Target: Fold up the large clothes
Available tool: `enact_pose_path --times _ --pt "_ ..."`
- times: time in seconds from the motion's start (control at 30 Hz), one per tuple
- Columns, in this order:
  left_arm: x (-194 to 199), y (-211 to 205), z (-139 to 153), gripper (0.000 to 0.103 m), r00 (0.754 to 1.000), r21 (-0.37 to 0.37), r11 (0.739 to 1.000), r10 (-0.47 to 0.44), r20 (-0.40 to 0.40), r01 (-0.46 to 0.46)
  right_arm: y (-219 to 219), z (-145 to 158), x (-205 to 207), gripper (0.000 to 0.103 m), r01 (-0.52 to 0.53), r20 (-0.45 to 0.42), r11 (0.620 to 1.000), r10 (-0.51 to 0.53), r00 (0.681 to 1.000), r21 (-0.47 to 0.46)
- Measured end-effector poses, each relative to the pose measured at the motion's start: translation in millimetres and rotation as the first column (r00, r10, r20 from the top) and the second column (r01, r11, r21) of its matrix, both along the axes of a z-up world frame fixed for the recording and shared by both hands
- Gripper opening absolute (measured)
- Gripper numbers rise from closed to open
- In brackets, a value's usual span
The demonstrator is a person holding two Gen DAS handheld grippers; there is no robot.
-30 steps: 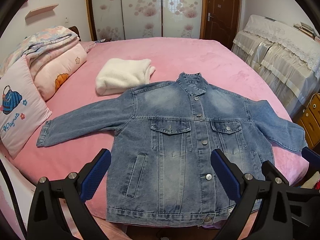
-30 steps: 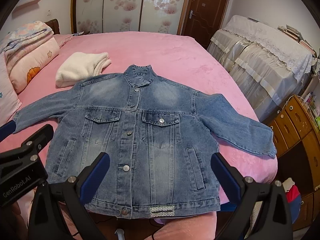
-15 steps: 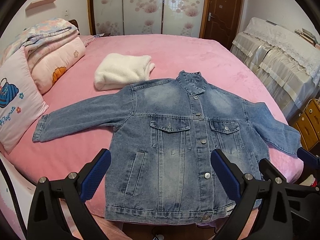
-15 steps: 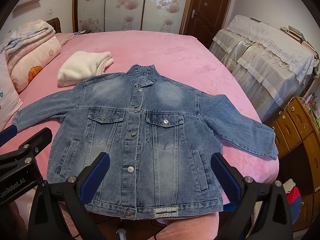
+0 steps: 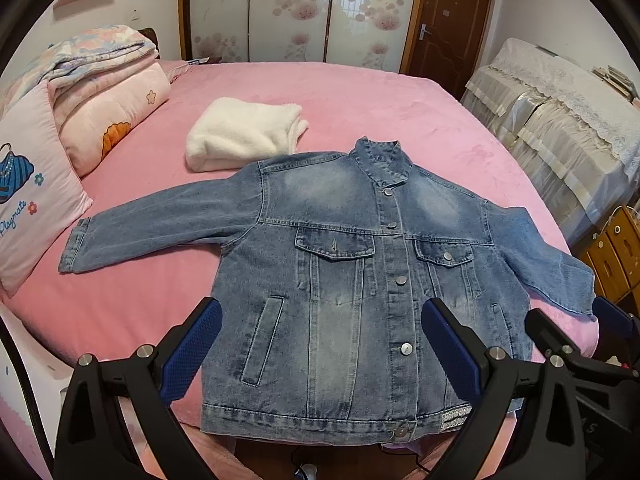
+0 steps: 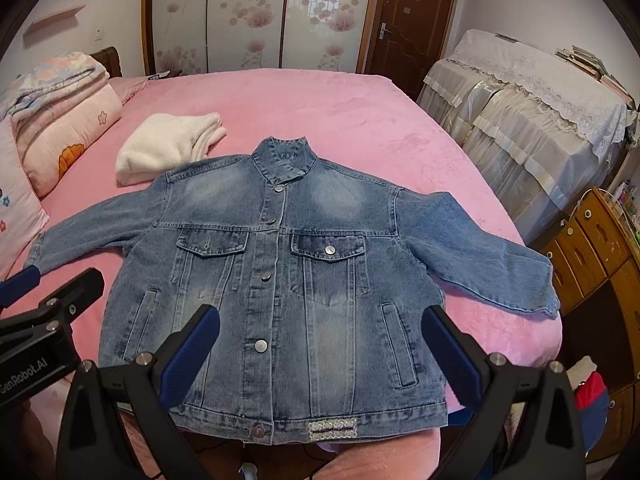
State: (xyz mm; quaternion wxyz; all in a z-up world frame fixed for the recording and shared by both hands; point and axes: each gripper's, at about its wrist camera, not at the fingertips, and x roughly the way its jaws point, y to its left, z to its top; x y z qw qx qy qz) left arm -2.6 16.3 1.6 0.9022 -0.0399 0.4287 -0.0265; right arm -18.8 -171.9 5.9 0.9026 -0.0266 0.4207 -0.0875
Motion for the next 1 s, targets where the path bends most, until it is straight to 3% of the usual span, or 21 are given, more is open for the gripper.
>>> enact_pose_path --times 0.23,0.4,0.87,1.0 --pt "4 -12 5 0.099 1.000 0.065 0.998 0.007 -0.007 -0.007 -21 5 0 0.101 0.017 0.047 0.999 -0.019 0.999 0.042" --pt "13 -31 12 0.099 0.999 0.045 0.998 -0.034 -0.016 0.035 -40 9 1 0.101 0.022 0.075 0.998 -0.027 0.997 0.063" --pt "51 -128 51 0.100 0.981 -0.008 0.981 -0.194 0.022 0.194 -123 35 14 0.101 0.074 0.187 0.994 -0.088 0.978 0.080" --pt "64 -162 63 0.100 0.969 0.029 0.971 -0.240 0.062 0.239 -153 41 14 0.101 0.110 0.225 0.990 -0.126 0.966 0.082"
